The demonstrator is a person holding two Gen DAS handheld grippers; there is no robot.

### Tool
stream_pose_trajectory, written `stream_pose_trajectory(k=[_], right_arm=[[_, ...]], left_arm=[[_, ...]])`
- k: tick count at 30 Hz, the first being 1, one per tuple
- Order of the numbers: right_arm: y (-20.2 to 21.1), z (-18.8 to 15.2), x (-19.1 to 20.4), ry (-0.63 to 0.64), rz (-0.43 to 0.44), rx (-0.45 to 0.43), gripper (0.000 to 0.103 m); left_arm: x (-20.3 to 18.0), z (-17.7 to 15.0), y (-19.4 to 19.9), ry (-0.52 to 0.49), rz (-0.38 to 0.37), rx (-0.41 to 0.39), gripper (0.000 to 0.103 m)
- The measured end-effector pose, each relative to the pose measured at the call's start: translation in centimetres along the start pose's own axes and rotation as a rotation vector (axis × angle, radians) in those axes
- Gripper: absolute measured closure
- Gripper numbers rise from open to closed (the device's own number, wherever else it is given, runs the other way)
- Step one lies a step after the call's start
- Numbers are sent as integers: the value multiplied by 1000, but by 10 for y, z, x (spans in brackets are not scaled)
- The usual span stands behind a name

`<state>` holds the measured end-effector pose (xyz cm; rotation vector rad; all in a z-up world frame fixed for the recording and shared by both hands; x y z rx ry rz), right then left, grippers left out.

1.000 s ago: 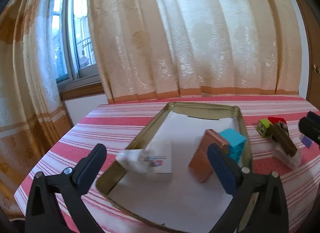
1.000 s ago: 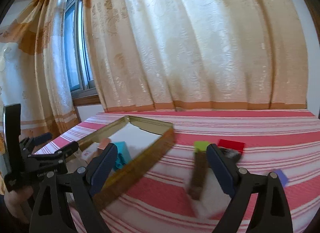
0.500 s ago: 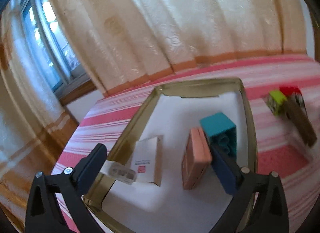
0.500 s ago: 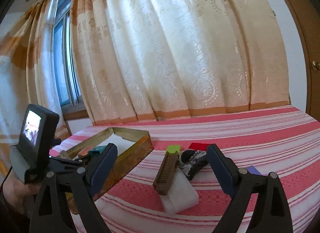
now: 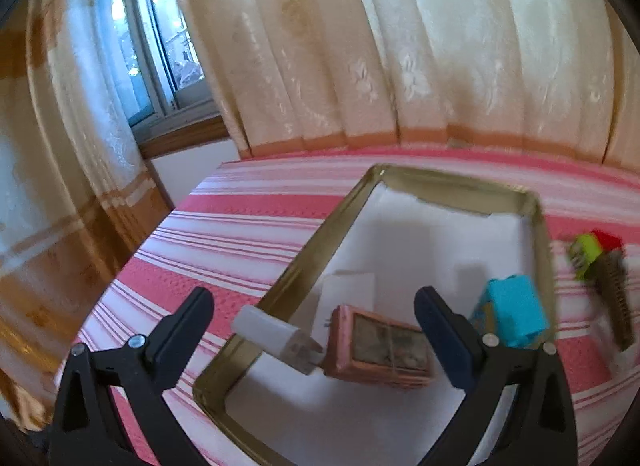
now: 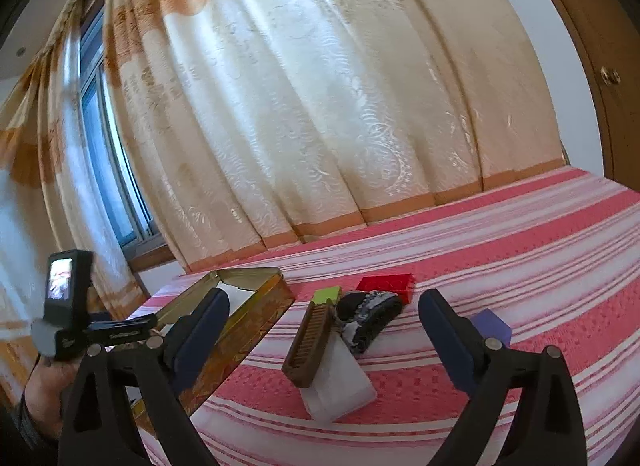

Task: Organize rigid objects
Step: 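Move the left tool to the brown comb while the right tool approaches the purple cube, then grasp the brown comb with the left tool while the right tool grasps the purple foam cube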

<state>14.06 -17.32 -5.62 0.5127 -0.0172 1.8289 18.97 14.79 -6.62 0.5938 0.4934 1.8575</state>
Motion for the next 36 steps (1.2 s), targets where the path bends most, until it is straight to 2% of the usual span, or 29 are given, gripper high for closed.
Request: stream_pose_trajectory(k=[2,5,10,13,16,23,28,30,31,32,33,34,36], right_arm=[[0,0,-1,17,-13,10,6],[3,2,-8,90,-84,12,6],[10,9,-50,119,-223,36,6],[15,13,-79,92,-276,59,6],[20,12,-94,80,-286,80,6],[28,14,-116,51,-311,98,6],[27,12,-142,-38,-322,132,6],[20,7,-143,-41,-318,177,6],[16,5,-142,-29,-318,199,6],[12,3,-140,-17,-317,212,6],[6,2,-136,11,-318,230,6],[3,1,-135,32,-320,240,6],[-7,-3,-132,72,-323,274,6]], left_arm=[[-8,2,12,20,-44,-34,1],[-34,3,35,10,-95,-86,1],[-110,-6,72,-109,-236,-148,1],[-150,-17,77,-171,-285,-134,1],[-181,-25,76,-208,-333,-99,1],[-228,-26,56,-255,-365,-34,3],[-250,-30,44,-262,-405,17,17],[-255,-33,40,-263,-420,36,37],[-257,-34,39,-257,-438,42,41],[-259,-35,40,-254,-452,41,51],[-260,-34,42,-259,-460,39,67],[-261,-35,43,-263,-470,39,75],[-262,-35,45,-265,-477,36,79]])
Point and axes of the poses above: each gripper's, at about its wrist camera, not at the fingertips, and y roughly against the way its jaws point, x to its left, z to its top, the point moved 10 cm from there along -y, roughly the way its jaws point
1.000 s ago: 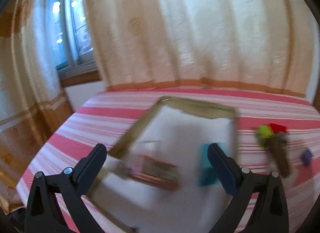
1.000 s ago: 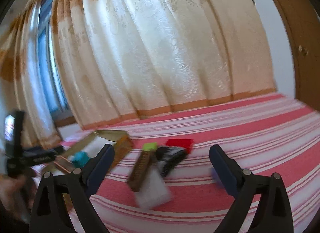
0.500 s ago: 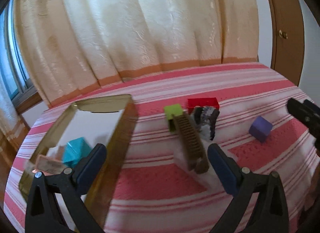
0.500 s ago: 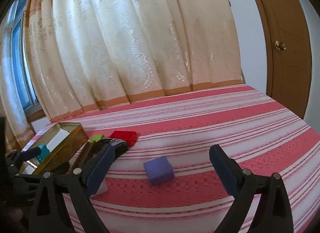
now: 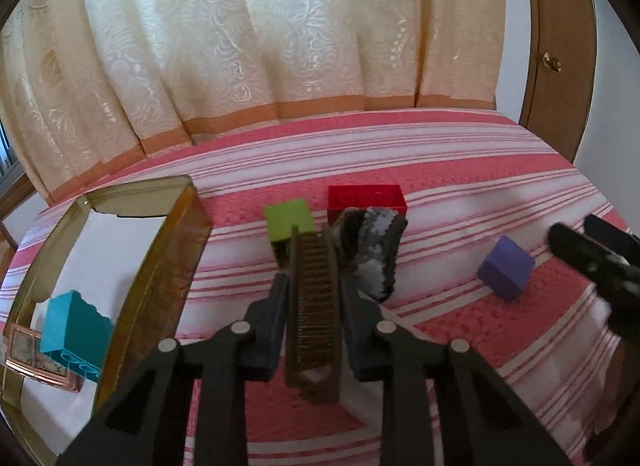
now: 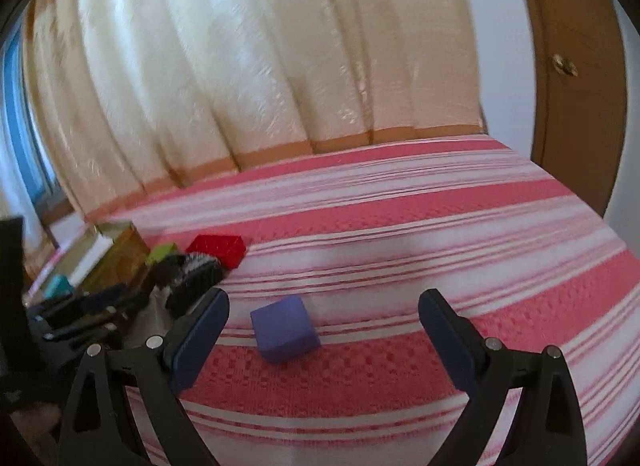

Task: Organize rigid objects
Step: 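Grasp the brown comb with the left tool while the right tool grasps the purple foam cube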

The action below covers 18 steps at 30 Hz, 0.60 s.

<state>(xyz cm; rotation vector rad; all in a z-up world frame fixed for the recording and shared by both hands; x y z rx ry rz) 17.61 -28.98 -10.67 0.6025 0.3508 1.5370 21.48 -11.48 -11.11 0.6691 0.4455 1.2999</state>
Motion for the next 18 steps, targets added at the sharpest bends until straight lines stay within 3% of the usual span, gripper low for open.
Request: stream_pose_trajectory(k=[2,6,12,18], right_arm=[[-13,-4,4,22,10,54,6],[-31,-14,14,68,15,140,25],[-43,-23,22,113,8,200,25],[-56,-31,27,140,2,261,49]], left_arm=[[0,-1,2,-5,-4,-10,79],[0,0,11,7,-22,-48,79],[10,1,34,21,-7,-124,79],[17,-3,39,27,14,-140,79]])
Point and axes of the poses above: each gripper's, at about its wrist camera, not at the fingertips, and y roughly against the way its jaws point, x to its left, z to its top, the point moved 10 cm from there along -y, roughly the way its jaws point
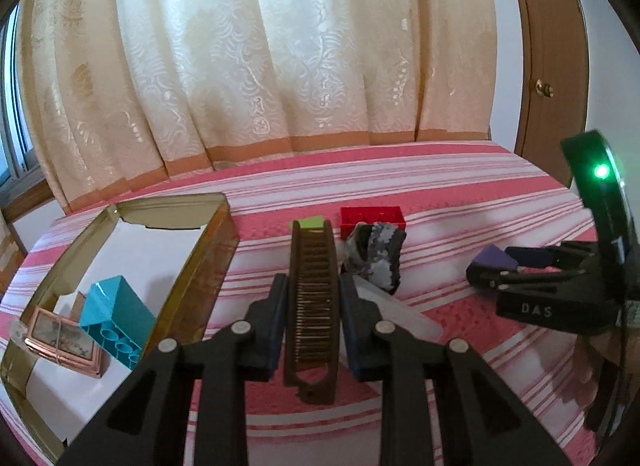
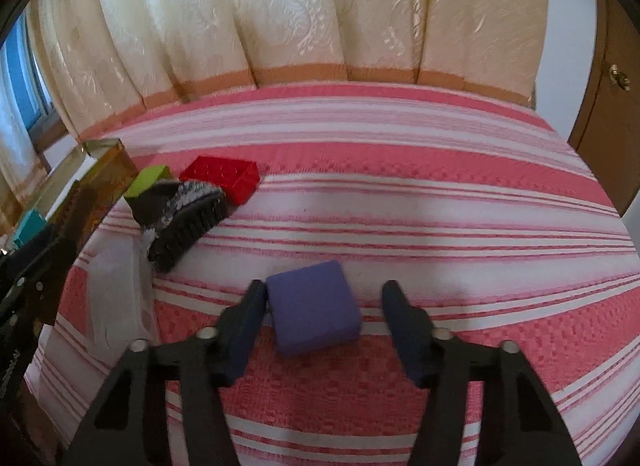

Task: Organize rigid objects
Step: 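Grasp the brown comb with the left tool while the right tool grasps the purple foam cube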

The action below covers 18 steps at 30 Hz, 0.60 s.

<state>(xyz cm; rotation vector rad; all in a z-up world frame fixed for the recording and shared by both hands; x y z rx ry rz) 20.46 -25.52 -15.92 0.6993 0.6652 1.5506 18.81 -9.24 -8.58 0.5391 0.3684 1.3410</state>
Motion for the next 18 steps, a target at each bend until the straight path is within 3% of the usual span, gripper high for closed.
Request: stream_pose_trajectory(k=[3,6,18], right_arm=[[2,0,1,11,-13,-5,60],[6,2,2,10,-9,-26,61],[51,20,5,-3,-48,-251,61]], left_arm=[[4,1,0,4,11,-5,79],[7,1,0,18,12,-12,79],[10,8,17,16,39,-98,79]])
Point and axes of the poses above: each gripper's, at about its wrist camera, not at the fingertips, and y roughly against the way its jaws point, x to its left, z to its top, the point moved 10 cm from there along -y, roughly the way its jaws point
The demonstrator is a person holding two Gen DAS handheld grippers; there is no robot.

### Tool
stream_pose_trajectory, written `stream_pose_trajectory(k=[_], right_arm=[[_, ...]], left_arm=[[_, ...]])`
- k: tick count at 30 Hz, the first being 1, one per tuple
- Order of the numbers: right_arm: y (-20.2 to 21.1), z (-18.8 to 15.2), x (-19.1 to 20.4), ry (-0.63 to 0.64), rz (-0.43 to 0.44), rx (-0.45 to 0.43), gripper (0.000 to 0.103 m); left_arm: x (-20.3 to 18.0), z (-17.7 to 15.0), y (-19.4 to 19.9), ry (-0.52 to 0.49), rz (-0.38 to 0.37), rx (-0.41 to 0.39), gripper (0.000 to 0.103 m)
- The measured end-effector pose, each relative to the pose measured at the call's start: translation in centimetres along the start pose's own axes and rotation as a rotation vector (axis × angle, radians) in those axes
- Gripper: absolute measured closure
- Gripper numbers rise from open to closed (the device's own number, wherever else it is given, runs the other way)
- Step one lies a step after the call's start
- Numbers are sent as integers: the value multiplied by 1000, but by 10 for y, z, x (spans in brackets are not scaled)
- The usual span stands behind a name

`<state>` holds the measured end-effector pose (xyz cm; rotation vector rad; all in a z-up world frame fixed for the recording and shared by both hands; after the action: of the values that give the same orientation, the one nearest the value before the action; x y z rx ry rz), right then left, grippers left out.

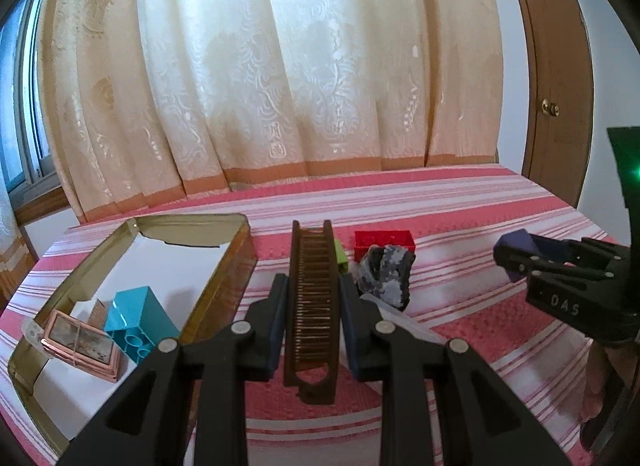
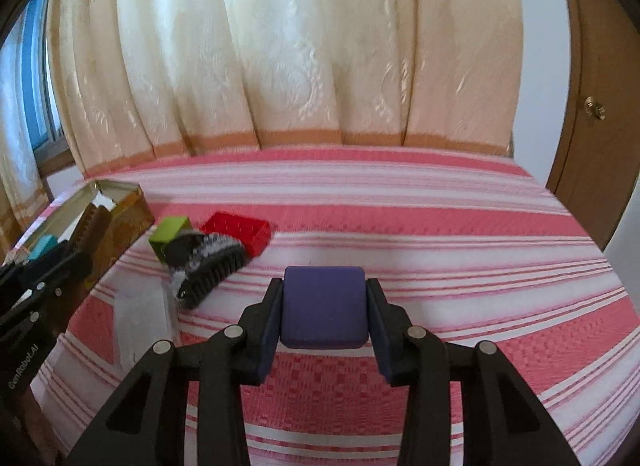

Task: Organize rigid objects
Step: 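Grasp the brown comb with the left tool while the right tool grasps the purple foam cube, then lift and carry the brown comb and purple cube toward the gold tray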

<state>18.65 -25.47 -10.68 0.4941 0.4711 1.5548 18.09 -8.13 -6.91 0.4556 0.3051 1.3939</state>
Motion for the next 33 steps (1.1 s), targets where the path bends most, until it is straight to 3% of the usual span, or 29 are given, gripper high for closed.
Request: stream_pose_trajectory(k=[7,16,33], right_arm=[[31,13,-4,-22,-32,-156,61],[68,23,6,-15,-51,-349,61],[69,23,36,12,-6,-357,61]], left_arm=[[8,3,5,45,-6,-26,79],[7,7,14,30,13,-71,79],[27,5,27,78,38,-104,79]])
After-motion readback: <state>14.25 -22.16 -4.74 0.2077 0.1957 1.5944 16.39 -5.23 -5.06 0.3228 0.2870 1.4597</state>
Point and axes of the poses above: each gripper's, at about its wrist camera, not at the fingertips, and y roughly against the way its jaws point, x to its left, z to its top, the point moved 10 cm from there along -y, roughly the way its jaws point
